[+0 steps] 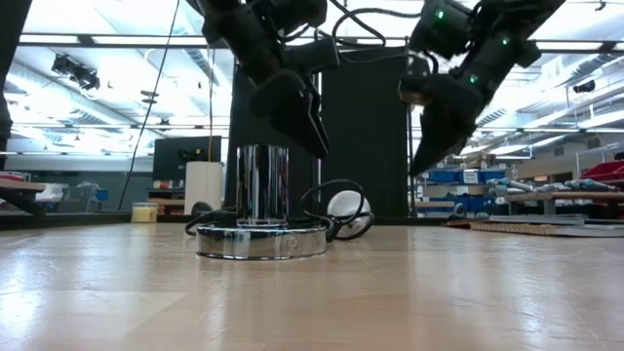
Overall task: Screw lightbulb
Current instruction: Insert the lightbulb into the silver lamp
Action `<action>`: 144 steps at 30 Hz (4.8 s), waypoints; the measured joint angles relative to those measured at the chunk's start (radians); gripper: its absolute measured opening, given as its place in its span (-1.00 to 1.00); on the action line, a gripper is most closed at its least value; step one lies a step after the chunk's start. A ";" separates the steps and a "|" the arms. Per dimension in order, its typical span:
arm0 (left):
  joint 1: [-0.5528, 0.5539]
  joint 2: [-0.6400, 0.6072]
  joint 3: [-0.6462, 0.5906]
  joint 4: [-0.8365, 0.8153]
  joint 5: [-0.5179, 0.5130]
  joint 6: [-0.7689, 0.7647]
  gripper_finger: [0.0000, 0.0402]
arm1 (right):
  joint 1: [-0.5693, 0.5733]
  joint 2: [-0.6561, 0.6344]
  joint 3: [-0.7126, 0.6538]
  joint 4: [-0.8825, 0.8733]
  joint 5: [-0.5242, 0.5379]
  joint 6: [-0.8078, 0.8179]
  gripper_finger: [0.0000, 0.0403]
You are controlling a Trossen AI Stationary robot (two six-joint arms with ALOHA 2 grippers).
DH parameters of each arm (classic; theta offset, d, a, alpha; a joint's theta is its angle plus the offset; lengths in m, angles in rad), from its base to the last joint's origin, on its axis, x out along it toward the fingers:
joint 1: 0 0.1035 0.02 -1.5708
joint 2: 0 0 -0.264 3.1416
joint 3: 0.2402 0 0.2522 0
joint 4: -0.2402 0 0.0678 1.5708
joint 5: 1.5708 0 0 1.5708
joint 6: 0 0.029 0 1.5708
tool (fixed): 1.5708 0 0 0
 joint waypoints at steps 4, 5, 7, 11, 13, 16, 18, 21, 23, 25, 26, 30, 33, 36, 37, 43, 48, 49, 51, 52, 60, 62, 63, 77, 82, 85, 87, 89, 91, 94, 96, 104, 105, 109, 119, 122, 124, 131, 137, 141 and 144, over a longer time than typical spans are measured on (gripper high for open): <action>0.000 -0.034 0.000 -0.033 0.003 0.000 0.54 | 0.003 0.011 -0.001 -0.009 -0.031 -0.010 -0.88; 0.000 -0.044 0.000 -0.045 0.003 0.000 0.54 | 0.003 0.005 -0.001 -0.002 -0.049 -0.016 -0.88; 0.000 -0.068 0.000 -0.066 0.012 -0.001 0.54 | 0.003 -0.020 -0.001 -0.002 -0.088 -0.023 -0.87; 0.000 -0.141 -0.025 -0.085 0.018 -0.011 0.54 | 0.010 -0.101 -0.001 -0.016 -0.121 -0.022 -0.86; 0.000 -0.185 -0.073 -0.076 0.018 -0.021 0.54 | 0.018 -0.146 -0.001 -0.020 -0.120 -0.009 -0.87; 0.000 -0.260 -0.169 0.004 0.016 -0.029 0.54 | 0.028 -0.194 0.000 -0.022 -0.080 0.011 -0.88; 0.001 -0.303 -0.237 0.081 0.009 -0.030 0.54 | 0.030 -0.195 0.014 -0.026 -0.047 0.008 -0.88; 0.006 -0.339 -0.332 0.221 -0.007 -0.033 0.54 | 0.016 -0.148 0.051 -0.034 -0.038 -0.009 -0.88; 0.011 -0.345 -0.379 0.298 -0.020 -0.035 0.54 | 0.003 -0.105 0.077 -0.031 -0.038 -0.034 -0.88; 0.022 -0.344 -0.417 0.382 -0.041 -0.034 0.54 | -0.015 -0.057 0.108 -0.021 -0.039 -0.067 -0.88; 0.030 -0.341 -0.437 0.417 -0.055 -0.034 0.54 | -0.024 -0.036 0.118 -0.019 -0.039 -0.084 -0.87; 0.074 -0.316 -0.492 0.542 -0.089 -0.048 0.54 | -0.058 0.038 0.125 0.009 -0.040 -0.110 -0.86; 0.108 -0.300 -0.505 0.566 -0.089 -0.048 0.54 | -0.080 0.098 0.125 0.016 -0.046 -0.106 -0.85; 0.136 -0.274 -0.505 0.562 -0.064 -0.053 0.54 | -0.103 0.161 0.125 0.033 -0.049 -0.105 -0.86; 0.143 -0.268 -0.505 0.561 -0.052 -0.056 0.54 | -0.111 0.185 0.125 0.057 -0.051 -0.105 -0.86; 0.140 -0.194 -0.505 0.550 0.037 -0.082 0.54 | -0.130 0.289 0.125 0.111 -0.112 -0.101 -0.86; 0.130 -0.138 -0.504 0.572 0.040 -0.081 0.54 | -0.130 0.355 0.125 0.233 -0.154 -0.101 -0.86; 0.130 -0.135 -0.504 0.566 0.043 -0.080 0.54 | -0.129 0.370 0.125 0.276 -0.163 -0.101 -0.86; 0.130 -0.134 -0.504 0.557 0.062 -0.080 0.54 | -0.128 0.385 0.125 0.325 -0.183 -0.103 -0.86; 0.129 -0.135 -0.503 0.556 0.079 -0.080 0.54 | -0.128 0.394 0.125 0.362 -0.197 -0.104 -0.86; 0.108 -0.142 -0.504 0.576 0.145 0.028 0.54 | -0.125 0.398 0.125 0.406 -0.285 -0.153 -0.87; 0.103 -0.139 -0.504 0.617 0.144 0.058 0.54 | -0.123 0.395 0.126 0.414 -0.287 -0.157 -0.87; 0.101 -0.139 -0.504 0.631 0.144 0.072 0.54 | -0.122 0.395 0.126 0.408 -0.288 -0.157 -0.87; 0.138 -0.130 -0.504 0.692 0.145 0.116 0.54 | -0.071 0.379 0.125 0.244 -0.315 -0.076 -0.87; 0.135 -0.121 -0.504 0.692 0.124 0.105 0.54 | -0.027 0.331 0.124 0.196 -0.308 -0.049 -0.87; 0.134 -0.121 -0.504 0.705 0.110 0.093 0.54 | 0.000 0.316 0.126 0.194 -0.224 -0.061 -0.87; 0.134 -0.121 -0.504 0.707 0.100 0.074 0.54 | -0.001 0.316 0.126 0.147 -0.166 -0.065 -0.87; 0.131 -0.121 -0.504 0.695 0.099 0.049 0.54 | -0.011 0.316 0.126 0.094 -0.161 -0.064 -0.87; 0.125 -0.121 -0.504 0.685 0.100 0.024 0.54 | -0.017 0.309 0.125 0.032 -0.192 -0.049 -0.87; 0.118 -0.121 -0.504 0.668 0.100 0.007 0.54 | -0.015 0.298 0.125 -0.038 -0.167 -0.043 -0.87; 0.116 -0.121 -0.504 0.667 0.100 0.007 0.54 | -0.018 0.296 0.125 -0.075 -0.082 -0.041 -0.87; 0.116 -0.121 -0.504 0.668 0.067 -0.003 0.54 | -0.100 0.296 0.125 -0.158 0.138 -0.032 -0.87; 0.116 -0.121 -0.504 0.668 0.066 -0.003 0.54 | -0.107 0.296 0.125 -0.156 0.143 -0.044 -0.87; 0.116 -0.121 -0.504 0.666 0.066 -0.003 0.54 | -0.136 0.296 0.125 -0.158 0.202 -0.069 -0.87; 0.108 -0.121 -0.504 0.658 0.066 0.001 0.54 | -0.228 0.296 0.125 -0.111 0.324 -0.083 -0.87; 0.109 -0.122 -0.504 0.658 0.065 0.001 0.54 | -0.252 0.299 0.125 -0.043 0.293 -0.102 -0.87; 0.109 -0.122 -0.504 0.657 0.065 0.000 0.54 | -0.260 0.300 0.125 -0.005 0.257 -0.122 -0.87; 0.139 -0.122 -0.504 0.624 0.082 -0.049 0.54 | -0.241 0.306 0.125 0.129 0.177 -0.195 -0.89; 0.146 -0.122 -0.503 0.623 0.088 -0.048 0.54 | -0.209 0.331 0.125 0.225 0.071 -0.241 -0.94; 0.130 -0.122 -0.475 0.585 0.085 -0.047 0.54 | -0.190 0.344 0.125 0.249 0.064 -0.233 -0.95; 0.122 -0.122 -0.459 0.585 0.050 -0.046 0.54 | -0.187 0.332 0.126 0.239 0.066 -0.220 -0.93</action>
